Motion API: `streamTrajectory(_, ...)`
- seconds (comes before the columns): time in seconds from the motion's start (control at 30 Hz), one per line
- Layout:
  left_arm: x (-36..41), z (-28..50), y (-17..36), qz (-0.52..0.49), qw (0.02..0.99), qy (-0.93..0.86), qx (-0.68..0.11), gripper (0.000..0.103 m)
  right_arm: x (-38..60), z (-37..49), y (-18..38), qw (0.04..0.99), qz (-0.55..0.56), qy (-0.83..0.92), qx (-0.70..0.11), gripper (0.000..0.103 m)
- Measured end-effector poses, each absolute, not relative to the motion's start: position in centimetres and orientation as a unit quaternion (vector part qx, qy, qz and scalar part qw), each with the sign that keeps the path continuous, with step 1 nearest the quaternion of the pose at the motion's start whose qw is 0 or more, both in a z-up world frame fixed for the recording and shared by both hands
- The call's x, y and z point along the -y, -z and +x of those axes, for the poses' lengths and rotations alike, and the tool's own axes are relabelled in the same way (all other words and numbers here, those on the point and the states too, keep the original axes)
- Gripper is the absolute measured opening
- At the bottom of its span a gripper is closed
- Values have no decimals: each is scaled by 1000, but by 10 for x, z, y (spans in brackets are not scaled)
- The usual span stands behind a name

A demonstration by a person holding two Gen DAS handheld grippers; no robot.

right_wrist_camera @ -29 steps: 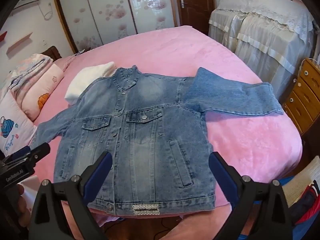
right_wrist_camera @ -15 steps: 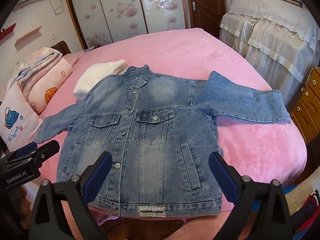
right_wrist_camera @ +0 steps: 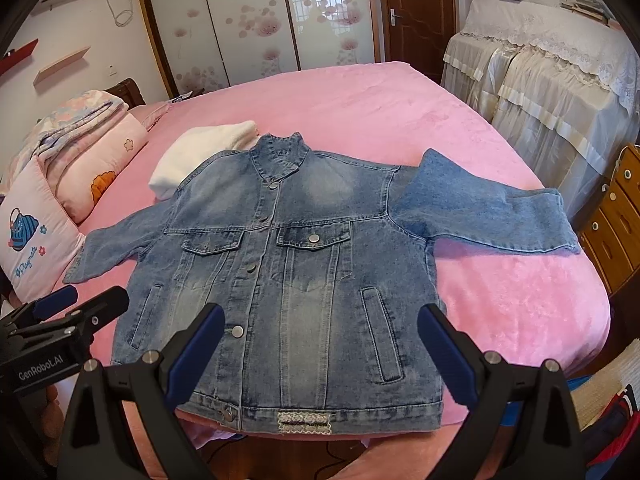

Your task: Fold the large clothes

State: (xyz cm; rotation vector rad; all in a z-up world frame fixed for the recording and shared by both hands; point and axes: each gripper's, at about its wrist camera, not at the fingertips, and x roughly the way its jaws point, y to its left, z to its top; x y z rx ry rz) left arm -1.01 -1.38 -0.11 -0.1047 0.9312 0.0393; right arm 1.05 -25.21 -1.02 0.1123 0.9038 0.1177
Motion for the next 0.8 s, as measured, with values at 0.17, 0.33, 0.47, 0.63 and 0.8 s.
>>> streamTrajectory(0.17, 15, -10, 2, -49, 891, -19, -451, 99, 250, 10, 9, 898, 51, -57, -434, 98)
streamTrajectory(0.33, 16, -12, 4, -49, 892, -18, -450, 99, 245, 7, 6, 899, 45, -59, -431, 98)
streamTrajectory(0.47, 18, -13, 6, -46, 892, -17, -449, 99, 243, 7, 6, 898, 44, -62, -433, 98)
streamTrajectory(0.63, 15, -12, 5, -49, 891, -16, -450, 99, 241, 7, 6, 899, 41, -63, -432, 98)
streamTrajectory(0.8, 13, -13, 7, -49, 892, -16, -450, 99, 240, 6, 5, 900, 38, -64, -430, 98)
